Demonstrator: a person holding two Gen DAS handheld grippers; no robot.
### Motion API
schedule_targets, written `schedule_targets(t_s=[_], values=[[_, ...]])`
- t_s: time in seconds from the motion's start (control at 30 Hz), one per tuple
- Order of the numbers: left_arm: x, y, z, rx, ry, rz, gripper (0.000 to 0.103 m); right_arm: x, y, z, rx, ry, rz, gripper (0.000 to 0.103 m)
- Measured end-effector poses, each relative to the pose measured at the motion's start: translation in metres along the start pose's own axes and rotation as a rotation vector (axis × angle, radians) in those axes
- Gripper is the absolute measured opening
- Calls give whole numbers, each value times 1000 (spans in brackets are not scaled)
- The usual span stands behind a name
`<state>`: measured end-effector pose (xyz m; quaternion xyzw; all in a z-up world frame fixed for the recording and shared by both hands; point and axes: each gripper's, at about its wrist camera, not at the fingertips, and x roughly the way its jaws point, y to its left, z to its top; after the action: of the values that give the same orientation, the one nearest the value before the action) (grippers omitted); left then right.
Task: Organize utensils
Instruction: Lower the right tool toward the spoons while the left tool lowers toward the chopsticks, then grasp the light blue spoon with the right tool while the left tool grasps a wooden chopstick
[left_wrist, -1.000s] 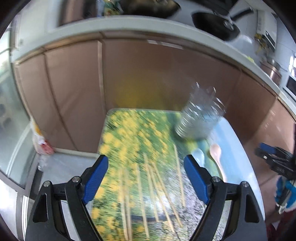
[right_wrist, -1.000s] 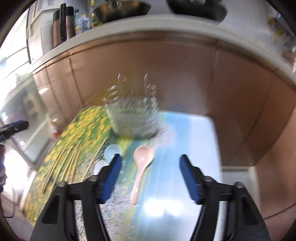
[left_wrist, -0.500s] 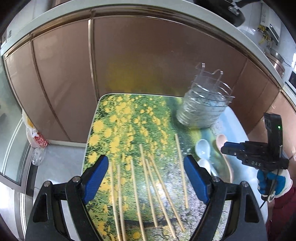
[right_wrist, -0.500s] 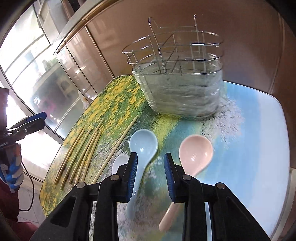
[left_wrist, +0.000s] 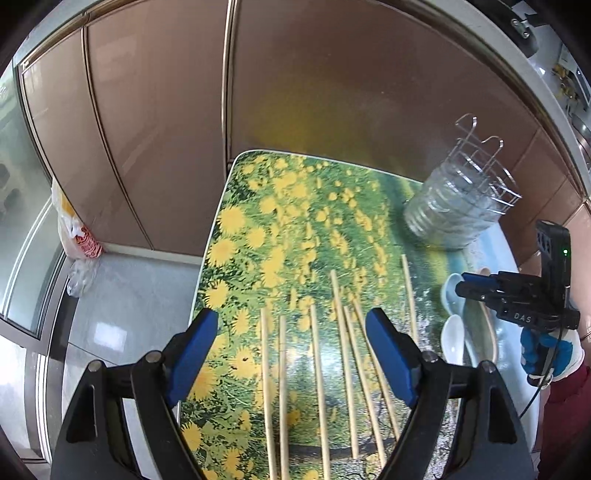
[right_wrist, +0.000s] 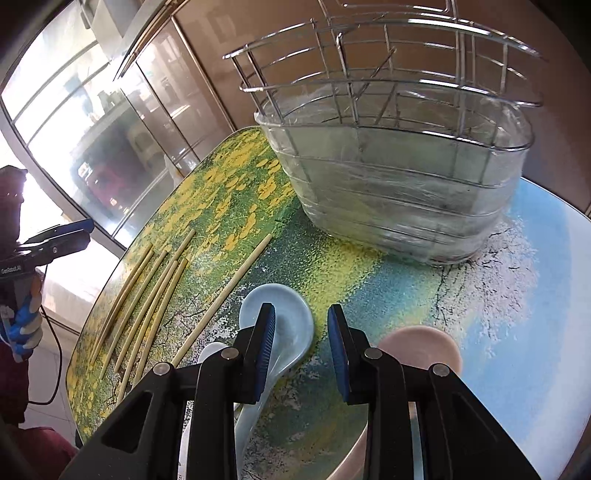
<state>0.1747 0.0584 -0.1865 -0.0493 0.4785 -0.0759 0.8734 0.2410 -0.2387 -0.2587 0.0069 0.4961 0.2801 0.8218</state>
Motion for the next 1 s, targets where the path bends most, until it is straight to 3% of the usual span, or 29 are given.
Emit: schedule_targets(t_s=[0.13,0.2,0.3,0.5,0.67,0.8,1.0], values=[[5,4,-1,-12,9,6,81,8,1,3,-25,31,29,29],[6,5,-1,-12,9,8,81,11,1,4,-36,43,44,25],[8,6,-1,-11,11,13,81,19,0,4,-59,67,59,11],[12,16,-2,-26,29,25,80,13,8,-1,-113,44,76,7],[25,29,-5,-68,112,4,52,-5,9,-10,-116,2,63,7],[33,37,-8,-100,164,-20,50,-21,10,-15,-96,-44,46,7],[42,33,-8,-68,215,-1,45,-37,9,-26,-65,-80,35,7]])
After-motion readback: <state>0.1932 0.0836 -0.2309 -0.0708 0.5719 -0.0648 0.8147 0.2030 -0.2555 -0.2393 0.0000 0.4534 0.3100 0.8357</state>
